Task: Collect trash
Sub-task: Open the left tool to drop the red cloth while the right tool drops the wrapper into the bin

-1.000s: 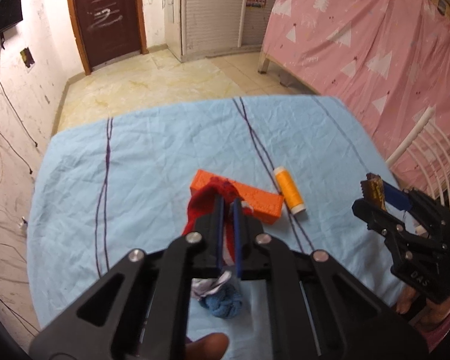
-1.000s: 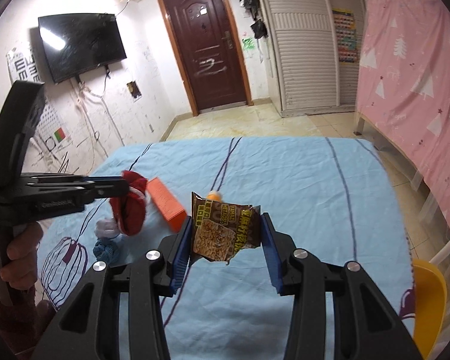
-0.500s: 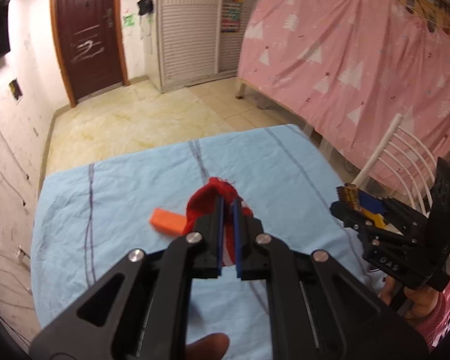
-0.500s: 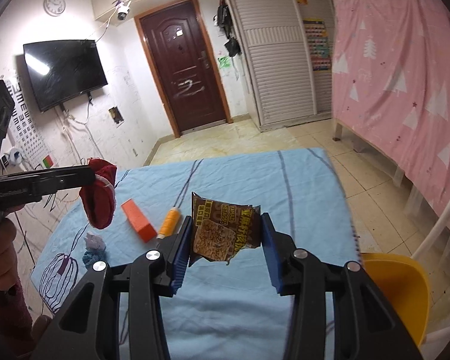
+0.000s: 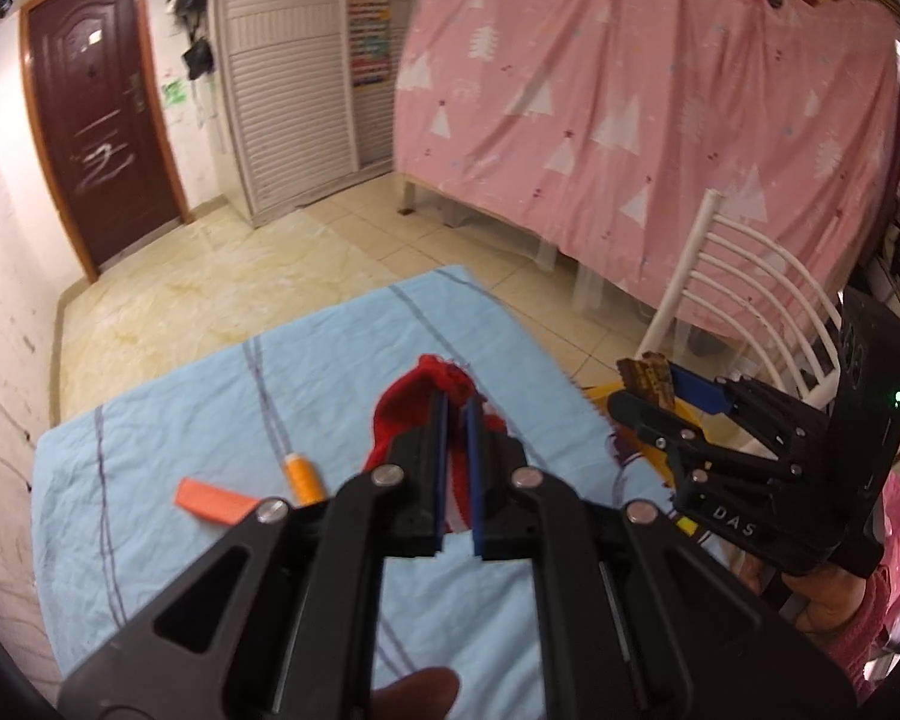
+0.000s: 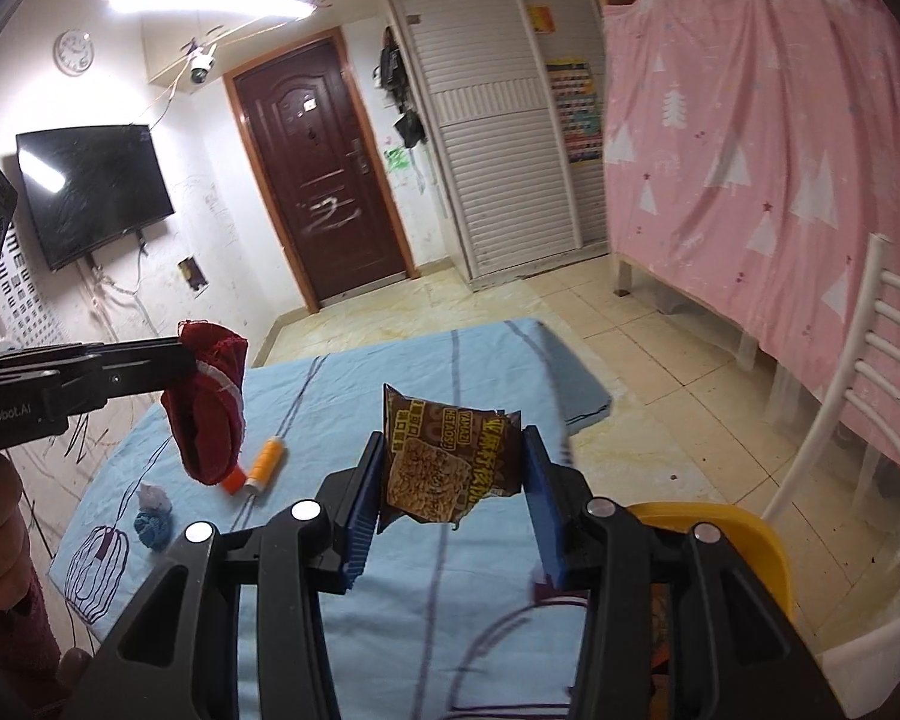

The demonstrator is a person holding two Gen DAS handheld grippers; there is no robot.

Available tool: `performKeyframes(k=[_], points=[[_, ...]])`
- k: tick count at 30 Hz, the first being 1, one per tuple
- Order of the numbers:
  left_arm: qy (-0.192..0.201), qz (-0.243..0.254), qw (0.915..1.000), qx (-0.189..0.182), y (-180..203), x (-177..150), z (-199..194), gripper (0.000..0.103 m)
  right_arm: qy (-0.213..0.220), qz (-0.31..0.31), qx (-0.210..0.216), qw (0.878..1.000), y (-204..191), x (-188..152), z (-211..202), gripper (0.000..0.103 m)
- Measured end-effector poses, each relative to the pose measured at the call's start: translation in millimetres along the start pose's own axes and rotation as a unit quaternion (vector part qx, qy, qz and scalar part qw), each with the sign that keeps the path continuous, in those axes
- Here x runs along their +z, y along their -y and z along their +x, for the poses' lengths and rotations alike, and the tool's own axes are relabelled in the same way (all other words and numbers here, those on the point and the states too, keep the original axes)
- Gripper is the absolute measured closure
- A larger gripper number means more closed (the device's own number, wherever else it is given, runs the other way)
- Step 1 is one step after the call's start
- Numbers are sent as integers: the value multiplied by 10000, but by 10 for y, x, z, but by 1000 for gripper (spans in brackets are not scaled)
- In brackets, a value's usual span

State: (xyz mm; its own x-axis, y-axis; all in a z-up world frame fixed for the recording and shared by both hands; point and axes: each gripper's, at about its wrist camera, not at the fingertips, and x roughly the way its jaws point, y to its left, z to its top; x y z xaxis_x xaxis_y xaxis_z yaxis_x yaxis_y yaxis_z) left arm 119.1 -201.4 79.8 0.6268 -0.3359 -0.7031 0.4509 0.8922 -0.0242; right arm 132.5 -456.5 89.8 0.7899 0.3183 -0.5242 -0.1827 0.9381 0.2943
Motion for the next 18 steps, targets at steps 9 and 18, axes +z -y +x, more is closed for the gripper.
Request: performKeyframes(k=[9,18], points=[[2,389,9989,-265,476,106,208,98,211,255,-263,9991,416,-38,-218,65],[-72,678,9941,-844,1048,181,561,98,454,623,-499,9958,891,-114,-473,65]])
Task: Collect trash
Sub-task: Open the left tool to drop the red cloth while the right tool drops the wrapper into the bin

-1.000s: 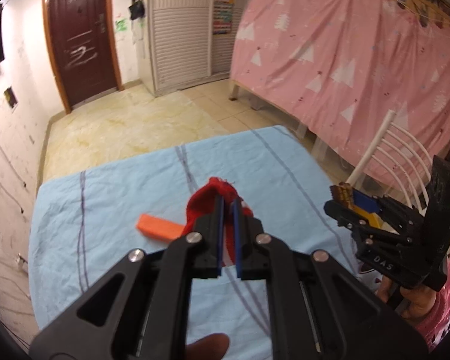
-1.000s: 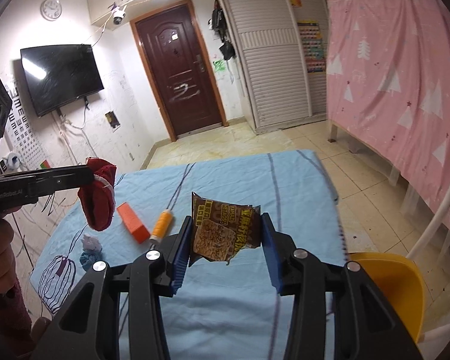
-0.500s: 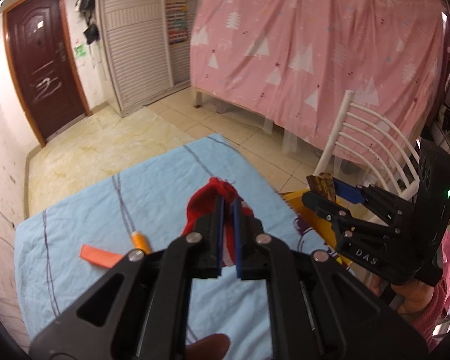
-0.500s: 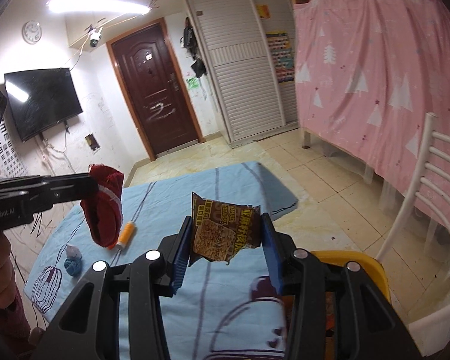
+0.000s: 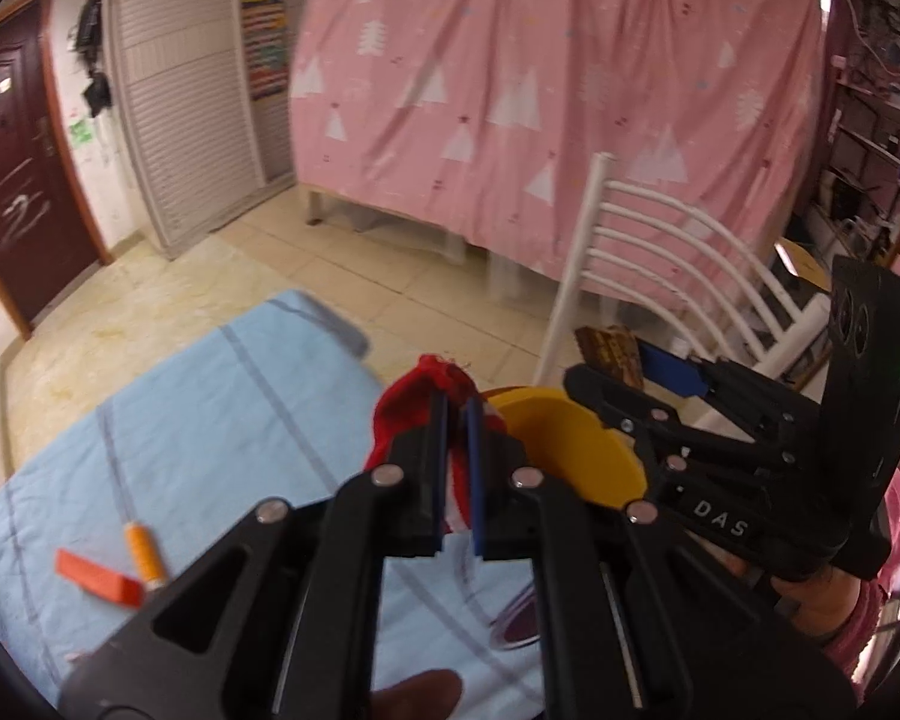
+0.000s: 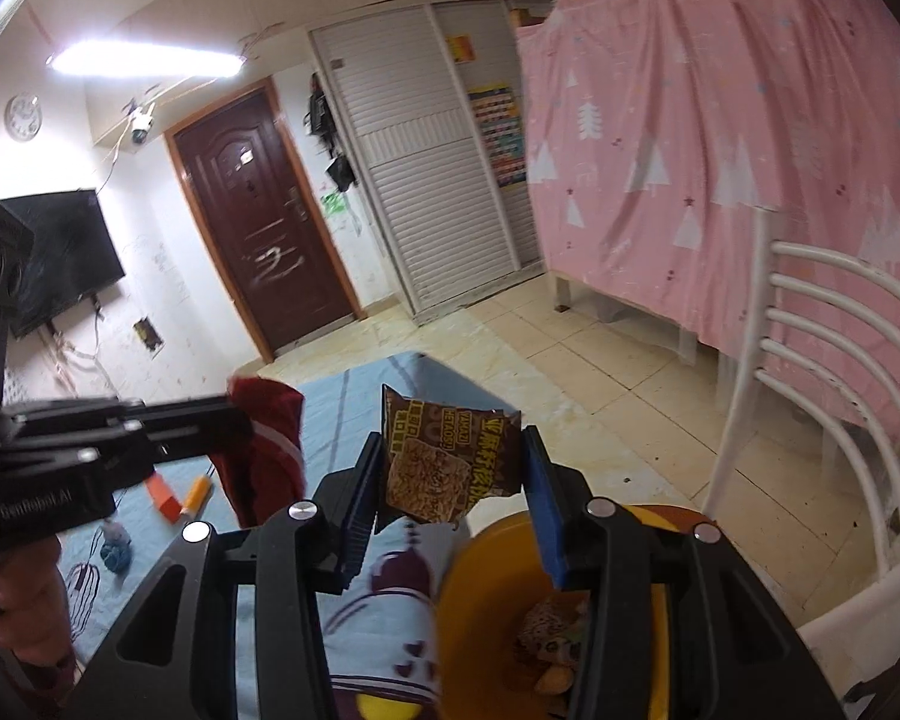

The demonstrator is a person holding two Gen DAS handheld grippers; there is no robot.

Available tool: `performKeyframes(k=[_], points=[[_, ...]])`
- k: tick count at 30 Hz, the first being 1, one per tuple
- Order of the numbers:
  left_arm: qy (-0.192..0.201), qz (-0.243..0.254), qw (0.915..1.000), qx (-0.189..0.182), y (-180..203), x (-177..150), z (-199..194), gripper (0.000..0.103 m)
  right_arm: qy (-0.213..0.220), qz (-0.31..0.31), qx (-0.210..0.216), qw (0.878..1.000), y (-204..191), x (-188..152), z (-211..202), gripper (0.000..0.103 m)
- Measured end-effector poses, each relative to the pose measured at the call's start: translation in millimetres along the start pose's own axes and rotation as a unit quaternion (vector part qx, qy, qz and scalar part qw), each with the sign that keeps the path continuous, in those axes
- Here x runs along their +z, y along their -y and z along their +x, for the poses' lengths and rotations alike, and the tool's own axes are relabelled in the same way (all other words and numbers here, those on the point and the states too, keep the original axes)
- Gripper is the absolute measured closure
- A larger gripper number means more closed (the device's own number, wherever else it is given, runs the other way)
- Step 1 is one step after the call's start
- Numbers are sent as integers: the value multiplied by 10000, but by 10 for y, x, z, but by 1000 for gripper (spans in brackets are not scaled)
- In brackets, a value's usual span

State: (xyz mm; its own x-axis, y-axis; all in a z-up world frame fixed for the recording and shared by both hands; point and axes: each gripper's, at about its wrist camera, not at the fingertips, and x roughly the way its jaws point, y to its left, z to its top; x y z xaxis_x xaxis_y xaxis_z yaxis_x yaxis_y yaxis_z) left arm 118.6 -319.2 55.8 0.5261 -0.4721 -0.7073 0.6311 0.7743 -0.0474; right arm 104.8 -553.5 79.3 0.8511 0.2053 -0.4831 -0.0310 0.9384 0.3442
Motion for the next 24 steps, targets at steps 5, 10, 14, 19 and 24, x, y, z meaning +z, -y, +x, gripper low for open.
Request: performKeyframes(k=[5,10,14,19,24], points=[[-36,182,9995,-243,315,71,173,98,173,269,-123,9994,306,8,-134,65],[-19,336,9987,-383,527,121,297,98,271,467,-211,9983,532,-17,-222,65],[-144,325,9986,-399,600,136,396,92,305,564,-232,9977,645,-32,-240,65],[-248,164,9989,-367,498,115,469,64,213,559,-237,9979,621,-62,-185,65],[-228,-37,9992,-315,342,100,434,47,78,514,-227,9984,572,-98,-98,64]])
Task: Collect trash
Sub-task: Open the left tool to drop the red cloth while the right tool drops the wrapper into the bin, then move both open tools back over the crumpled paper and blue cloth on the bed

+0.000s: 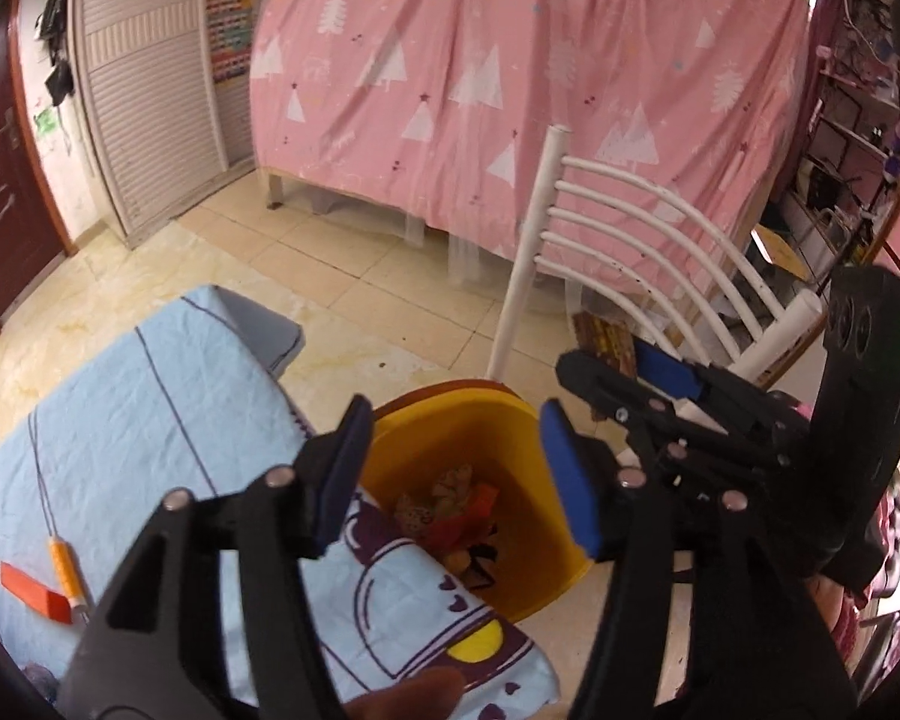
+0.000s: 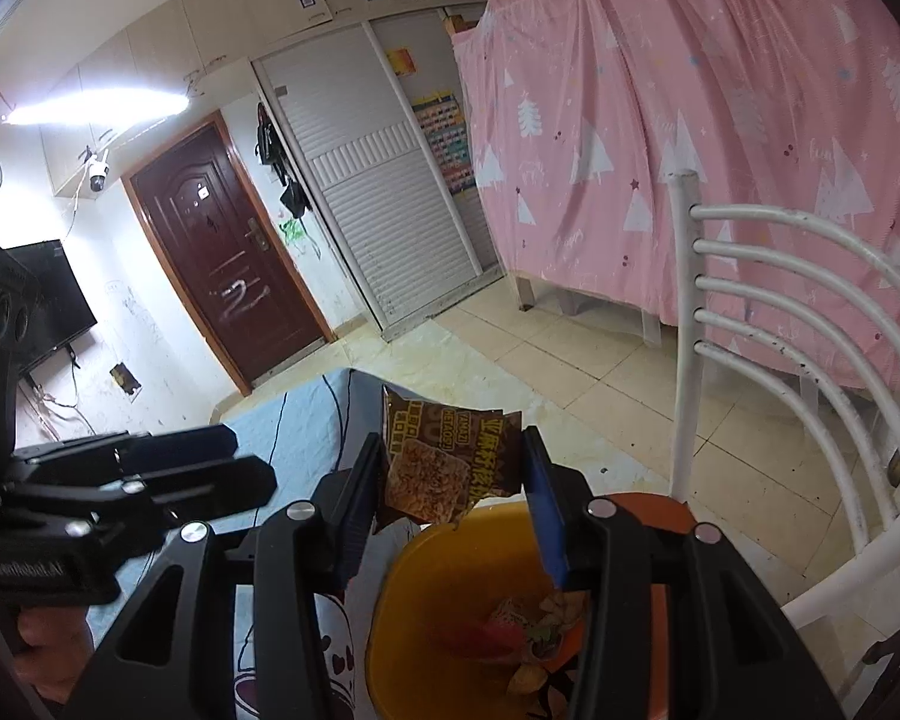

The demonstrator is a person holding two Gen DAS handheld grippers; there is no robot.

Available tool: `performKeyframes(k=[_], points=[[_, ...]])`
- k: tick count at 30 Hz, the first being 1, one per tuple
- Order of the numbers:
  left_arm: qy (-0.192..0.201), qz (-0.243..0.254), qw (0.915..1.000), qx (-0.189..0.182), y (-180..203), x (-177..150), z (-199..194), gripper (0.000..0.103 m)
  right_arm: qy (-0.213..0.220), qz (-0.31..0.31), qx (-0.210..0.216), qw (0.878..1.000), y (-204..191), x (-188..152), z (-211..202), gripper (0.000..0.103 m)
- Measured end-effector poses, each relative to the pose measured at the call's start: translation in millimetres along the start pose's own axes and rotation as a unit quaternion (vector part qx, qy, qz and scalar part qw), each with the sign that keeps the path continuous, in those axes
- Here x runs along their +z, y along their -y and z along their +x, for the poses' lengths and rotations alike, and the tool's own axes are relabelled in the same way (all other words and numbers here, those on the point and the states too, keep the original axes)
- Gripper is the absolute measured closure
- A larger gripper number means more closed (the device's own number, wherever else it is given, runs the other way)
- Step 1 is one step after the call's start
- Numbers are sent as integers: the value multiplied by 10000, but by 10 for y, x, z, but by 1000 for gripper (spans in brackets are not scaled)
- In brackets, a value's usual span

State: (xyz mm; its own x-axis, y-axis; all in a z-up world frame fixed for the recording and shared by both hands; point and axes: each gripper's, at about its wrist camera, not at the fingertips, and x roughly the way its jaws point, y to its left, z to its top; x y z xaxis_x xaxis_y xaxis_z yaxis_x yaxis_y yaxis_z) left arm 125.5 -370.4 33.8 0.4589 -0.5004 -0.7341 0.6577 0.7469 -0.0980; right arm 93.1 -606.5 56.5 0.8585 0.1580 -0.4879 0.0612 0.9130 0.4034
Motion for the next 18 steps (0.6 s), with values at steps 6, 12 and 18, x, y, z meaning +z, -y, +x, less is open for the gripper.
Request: performKeyframes(k=[6,12,18], points=[[52,-280,9996,64,-175,-59,-133,42,-253,-146,-67,9996,-115,-57,168,51],[183,-431,9989,34,-318,-129,-329,42,-325,-204,-52,9992,-211,-93,238,46],[355,-674,9971,61,-510,-237,-596,42,-366,-265,-15,9990,-302,-103,274,44]])
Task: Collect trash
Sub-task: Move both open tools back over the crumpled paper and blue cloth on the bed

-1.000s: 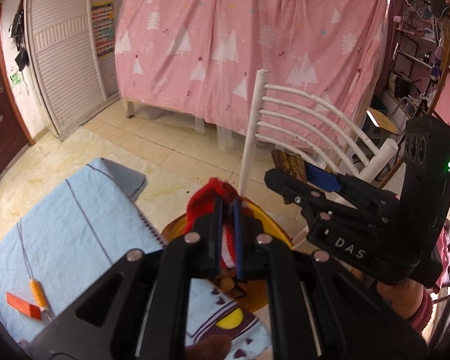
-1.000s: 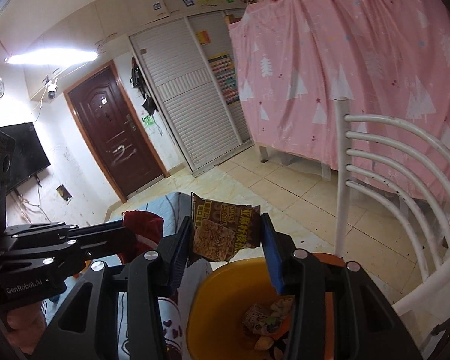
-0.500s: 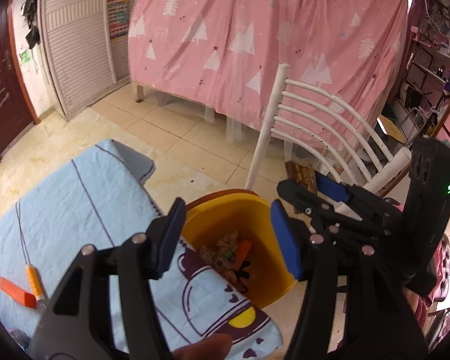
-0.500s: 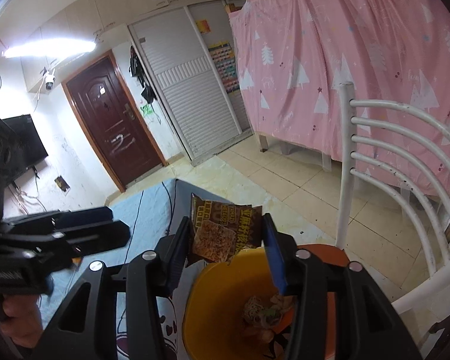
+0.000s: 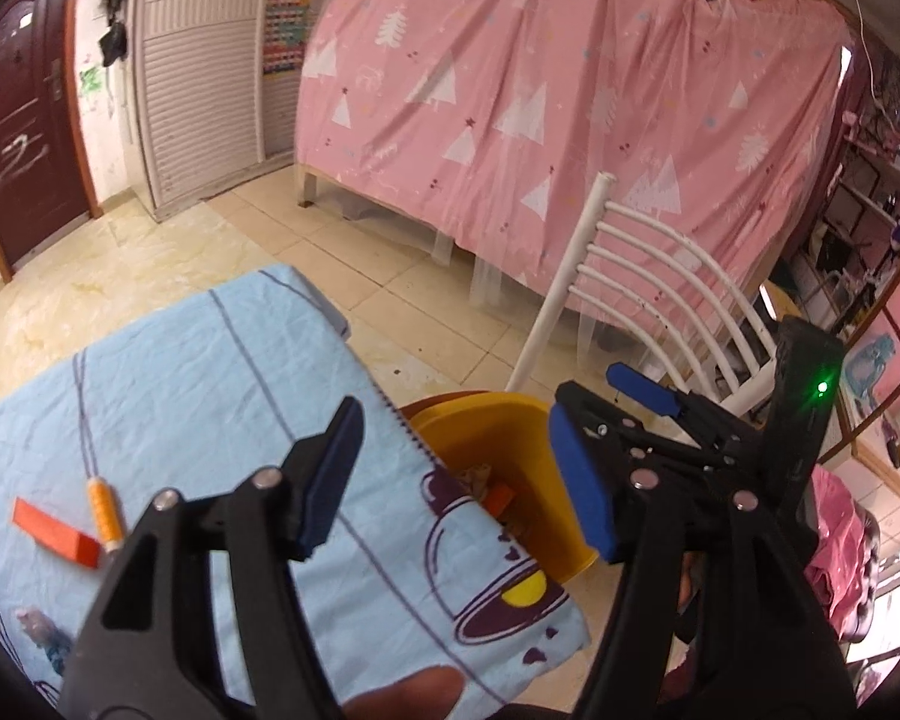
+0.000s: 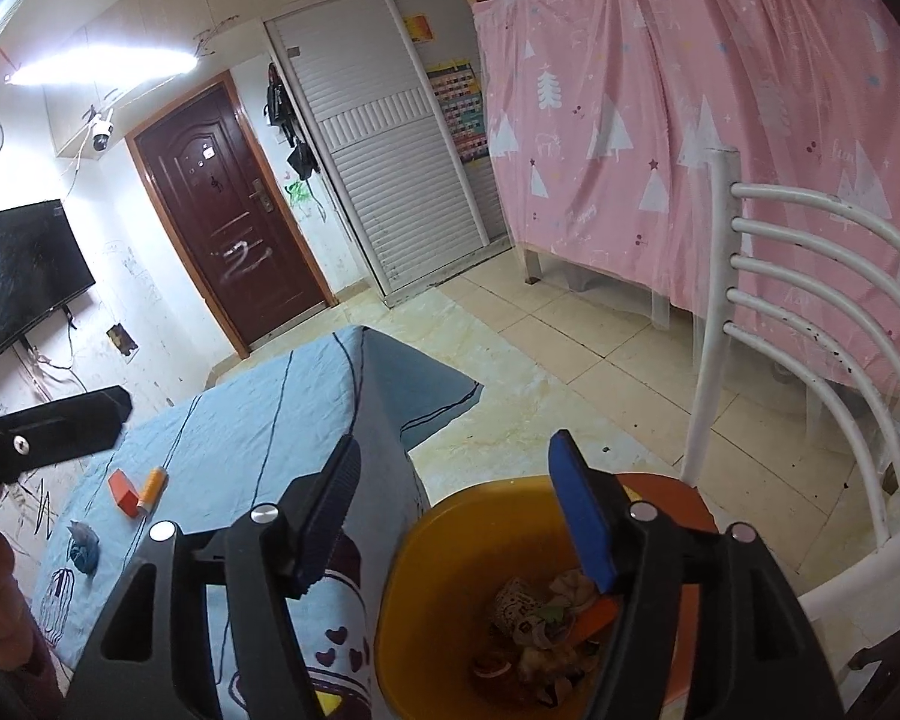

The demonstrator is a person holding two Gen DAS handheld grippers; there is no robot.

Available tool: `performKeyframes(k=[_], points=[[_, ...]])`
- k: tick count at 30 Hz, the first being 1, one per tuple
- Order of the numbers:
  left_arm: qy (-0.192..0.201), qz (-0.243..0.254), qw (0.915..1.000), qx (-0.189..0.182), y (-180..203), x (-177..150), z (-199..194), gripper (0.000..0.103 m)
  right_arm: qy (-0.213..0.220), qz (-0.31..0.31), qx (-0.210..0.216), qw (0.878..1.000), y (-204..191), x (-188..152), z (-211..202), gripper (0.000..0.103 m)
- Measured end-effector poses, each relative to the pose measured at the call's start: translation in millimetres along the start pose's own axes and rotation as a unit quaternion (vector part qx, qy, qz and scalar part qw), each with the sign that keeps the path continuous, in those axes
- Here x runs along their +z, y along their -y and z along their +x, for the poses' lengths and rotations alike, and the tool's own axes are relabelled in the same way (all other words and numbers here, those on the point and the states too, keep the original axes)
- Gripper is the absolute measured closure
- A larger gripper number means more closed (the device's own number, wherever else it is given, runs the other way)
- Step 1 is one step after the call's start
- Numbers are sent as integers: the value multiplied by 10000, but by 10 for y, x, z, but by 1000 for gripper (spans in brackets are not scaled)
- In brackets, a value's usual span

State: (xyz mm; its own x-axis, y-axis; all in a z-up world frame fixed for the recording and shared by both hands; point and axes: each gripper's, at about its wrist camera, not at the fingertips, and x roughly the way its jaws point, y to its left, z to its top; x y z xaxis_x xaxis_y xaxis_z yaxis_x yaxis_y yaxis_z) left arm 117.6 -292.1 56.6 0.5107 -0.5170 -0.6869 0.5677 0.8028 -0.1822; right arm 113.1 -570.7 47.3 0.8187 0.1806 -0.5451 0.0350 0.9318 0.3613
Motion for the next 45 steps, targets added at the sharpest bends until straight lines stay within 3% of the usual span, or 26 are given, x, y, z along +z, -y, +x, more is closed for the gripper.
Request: performKeyframes(k=[16,33,45], points=[[323,-615,9953,682,-724,-240,-603,37,-247,-643,438,9967,-735,23,240,40],[201,-1401,9804,1372,-1497,-646,-1041,37,-642,-1272,952,9852,-1595,-89,578,40],[224,-1718,9725,1555,-1864,-793,-1203,37,-888,-1680,1207,9743,-2123,-177,757,40]])
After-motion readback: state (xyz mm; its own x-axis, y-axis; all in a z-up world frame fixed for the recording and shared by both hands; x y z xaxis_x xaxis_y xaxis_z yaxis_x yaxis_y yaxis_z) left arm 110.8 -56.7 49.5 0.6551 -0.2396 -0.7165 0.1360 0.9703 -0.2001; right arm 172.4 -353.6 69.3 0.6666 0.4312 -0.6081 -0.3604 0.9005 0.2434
